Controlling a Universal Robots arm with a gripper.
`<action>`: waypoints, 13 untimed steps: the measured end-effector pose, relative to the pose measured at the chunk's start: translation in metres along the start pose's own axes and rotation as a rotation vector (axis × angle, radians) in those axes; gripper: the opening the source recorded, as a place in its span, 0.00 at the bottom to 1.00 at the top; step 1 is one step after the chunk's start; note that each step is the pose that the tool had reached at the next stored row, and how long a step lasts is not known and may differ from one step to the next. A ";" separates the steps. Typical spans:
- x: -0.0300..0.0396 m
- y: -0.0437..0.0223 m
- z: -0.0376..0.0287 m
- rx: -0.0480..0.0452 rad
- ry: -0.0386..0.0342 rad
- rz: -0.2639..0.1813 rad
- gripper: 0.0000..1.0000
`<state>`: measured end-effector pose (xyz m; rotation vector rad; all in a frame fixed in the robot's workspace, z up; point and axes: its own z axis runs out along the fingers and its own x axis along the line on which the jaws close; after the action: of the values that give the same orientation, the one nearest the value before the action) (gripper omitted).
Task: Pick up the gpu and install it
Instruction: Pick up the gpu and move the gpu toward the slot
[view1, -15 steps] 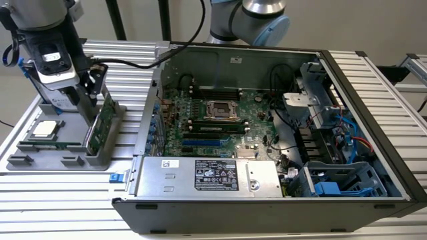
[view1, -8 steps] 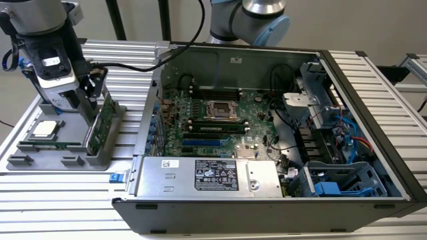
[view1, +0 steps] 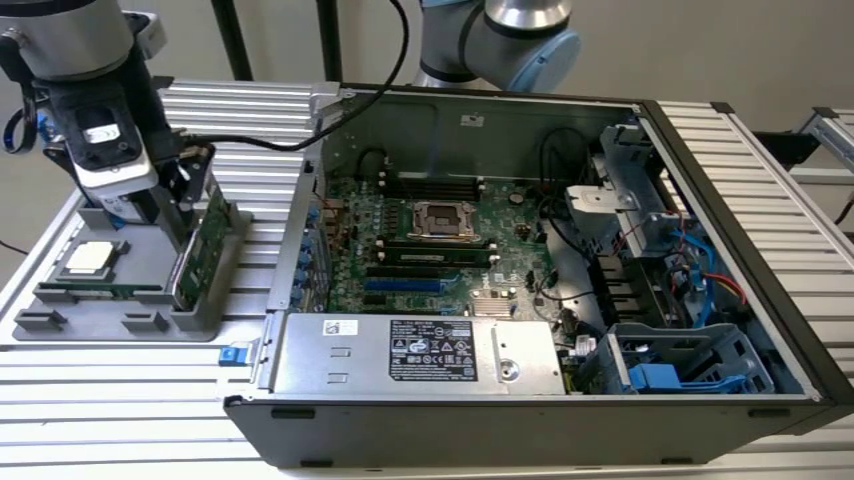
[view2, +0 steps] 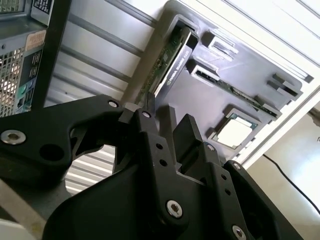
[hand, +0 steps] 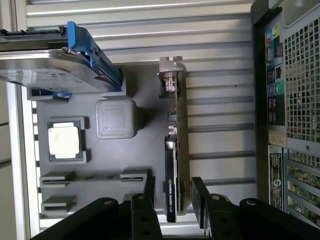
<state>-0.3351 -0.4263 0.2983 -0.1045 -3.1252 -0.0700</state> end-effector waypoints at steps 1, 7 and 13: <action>-0.0001 -0.0005 0.0007 -0.0001 -0.0001 0.000 1.00; -0.0001 -0.0012 0.0058 0.0001 0.0001 0.000 1.00; -0.0002 -0.0014 0.0115 0.0000 -0.0001 0.004 1.00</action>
<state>-0.3351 -0.4272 0.2867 -0.1110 -3.1250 -0.0700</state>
